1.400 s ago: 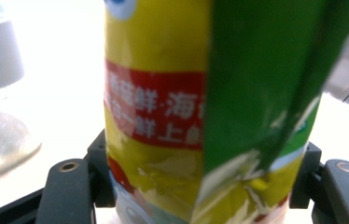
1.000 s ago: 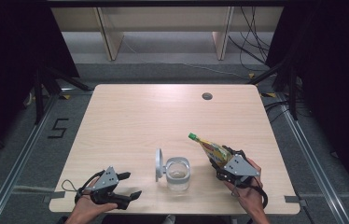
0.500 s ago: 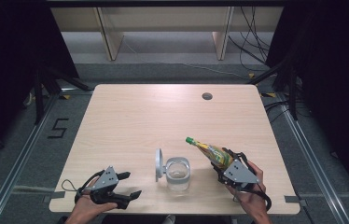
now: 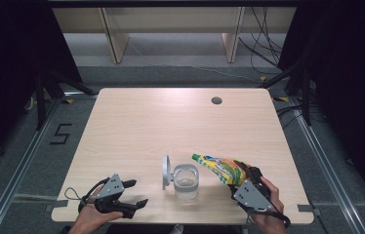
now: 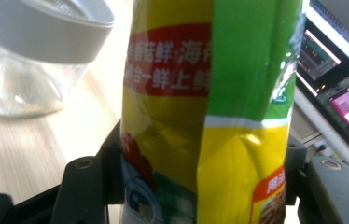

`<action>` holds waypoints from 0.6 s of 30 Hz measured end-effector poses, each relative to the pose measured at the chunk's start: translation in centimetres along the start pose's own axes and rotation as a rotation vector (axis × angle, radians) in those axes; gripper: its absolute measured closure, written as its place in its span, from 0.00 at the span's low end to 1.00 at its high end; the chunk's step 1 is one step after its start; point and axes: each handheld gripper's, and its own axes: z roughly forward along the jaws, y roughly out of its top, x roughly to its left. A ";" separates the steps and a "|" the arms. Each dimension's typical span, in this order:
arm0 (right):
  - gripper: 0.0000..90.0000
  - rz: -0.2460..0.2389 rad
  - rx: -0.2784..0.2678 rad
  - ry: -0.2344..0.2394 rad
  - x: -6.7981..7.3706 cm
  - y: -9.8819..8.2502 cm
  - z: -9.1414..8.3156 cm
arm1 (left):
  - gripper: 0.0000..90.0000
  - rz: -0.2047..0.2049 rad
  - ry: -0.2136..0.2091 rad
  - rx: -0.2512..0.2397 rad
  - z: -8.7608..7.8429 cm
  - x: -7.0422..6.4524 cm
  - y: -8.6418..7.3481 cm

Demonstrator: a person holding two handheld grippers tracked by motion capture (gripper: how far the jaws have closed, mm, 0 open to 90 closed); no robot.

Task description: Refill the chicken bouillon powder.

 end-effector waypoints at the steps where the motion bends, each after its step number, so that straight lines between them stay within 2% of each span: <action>1: 0.46 -0.018 0.008 -0.005 0.2 0.1 -0.1 | 0.23 -0.001 -0.001 0.002 0.0 0.0 0.0; 3: 0.46 -0.041 0.008 0.012 0.4 0.2 -0.2 | 0.23 -0.010 -0.003 -0.003 0.0 0.0 0.0; 5: 0.46 -0.078 0.009 -0.001 0.5 0.4 -0.3 | 0.23 -0.001 -0.001 0.002 0.0 0.0 0.0; 6: 0.46 -0.061 0.013 0.002 0.7 0.4 -0.4 | 0.23 -0.002 -0.002 0.004 0.0 0.0 0.0; 8: 0.46 -0.093 0.018 -0.003 0.8 0.5 -0.4 | 0.23 -0.013 0.004 -0.001 0.0 -0.1 -0.1; 9: 0.46 -0.125 0.019 -0.014 0.8 0.6 -0.4 | 0.23 -0.012 0.005 -0.002 0.0 -0.1 -0.1; 11: 0.46 -0.102 0.019 -0.015 1.0 0.6 -0.6 | 0.23 -0.014 0.005 -0.003 0.0 -0.1 -0.1; 12: 0.46 -0.109 0.018 -0.017 1.0 0.6 -0.6 | 0.23 -0.013 0.005 -0.002 0.0 0.0 -0.1; 13: 0.46 -0.140 0.017 -0.020 0.9 0.7 -0.6 | 0.23 -0.014 0.004 -0.003 0.0 -0.1 -0.1; 15: 0.46 -0.122 0.027 -0.019 1.1 0.8 -0.7 | 0.23 -0.002 -0.001 -0.003 0.0 0.0 0.0; 16: 0.46 -0.160 0.023 -0.019 0.9 0.9 -0.7 | 0.23 -0.002 -0.001 -0.004 0.0 0.0 0.0; 17: 0.46 -0.147 0.032 -0.026 1.1 0.8 -0.7 | 0.23 -0.011 -0.004 0.010 0.0 0.0 0.0; 18: 0.46 -0.184 0.028 -0.027 1.0 1.0 -0.7 | 0.23 -0.013 0.007 -0.004 0.1 -0.1 -0.1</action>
